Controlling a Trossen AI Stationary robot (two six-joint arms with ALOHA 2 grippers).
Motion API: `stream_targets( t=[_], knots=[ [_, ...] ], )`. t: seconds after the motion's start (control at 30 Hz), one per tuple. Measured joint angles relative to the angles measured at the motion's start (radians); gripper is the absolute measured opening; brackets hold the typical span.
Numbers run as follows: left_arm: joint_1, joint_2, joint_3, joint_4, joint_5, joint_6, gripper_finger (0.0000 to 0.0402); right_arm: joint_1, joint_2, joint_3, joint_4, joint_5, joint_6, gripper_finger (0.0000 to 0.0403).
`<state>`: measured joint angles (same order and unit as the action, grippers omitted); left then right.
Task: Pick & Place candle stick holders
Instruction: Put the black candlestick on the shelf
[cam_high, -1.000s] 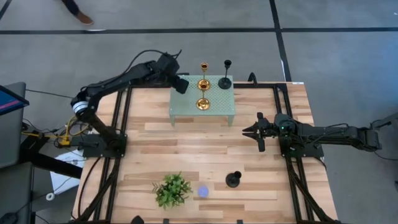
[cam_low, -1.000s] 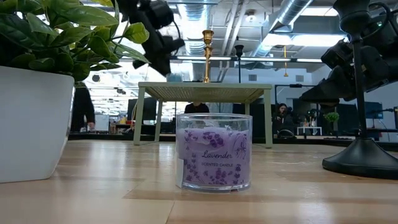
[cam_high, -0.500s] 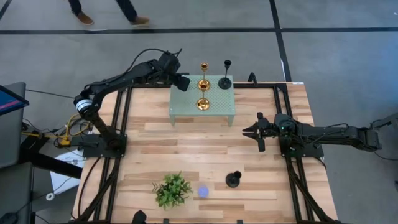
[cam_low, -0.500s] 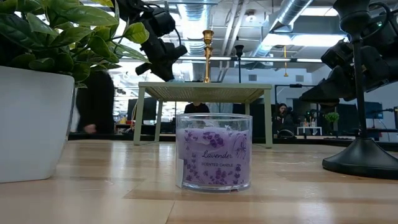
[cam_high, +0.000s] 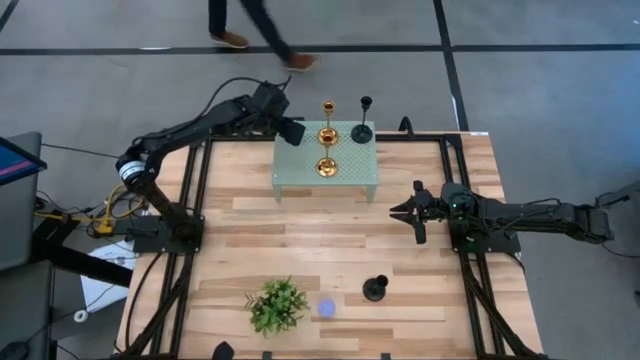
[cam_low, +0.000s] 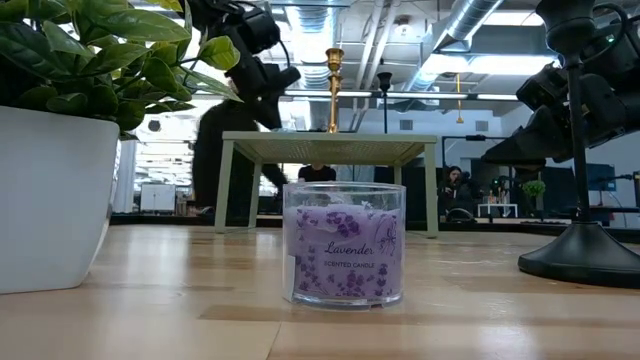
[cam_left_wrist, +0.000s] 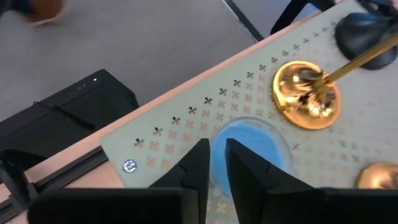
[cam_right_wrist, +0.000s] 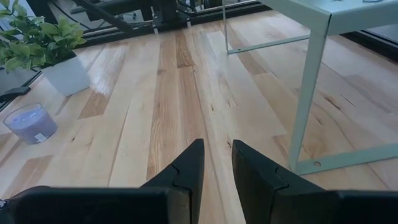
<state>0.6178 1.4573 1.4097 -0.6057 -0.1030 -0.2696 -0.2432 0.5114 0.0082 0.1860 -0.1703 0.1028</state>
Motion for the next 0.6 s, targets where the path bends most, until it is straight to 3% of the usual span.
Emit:
stream_targets(
  t=[0.33,0.6],
  knots=[
    [-0.054,-0.115,0.000,0.000,0.028,0.003,0.0056,0.000,0.000,0.000,-0.002,0.000,0.000,0.0075],
    [-0.191,-0.214,0.000,0.000,0.029,0.124,0.0041,0.000,0.000,0.000,-0.001,0.000,0.000,0.0075]
  ],
)
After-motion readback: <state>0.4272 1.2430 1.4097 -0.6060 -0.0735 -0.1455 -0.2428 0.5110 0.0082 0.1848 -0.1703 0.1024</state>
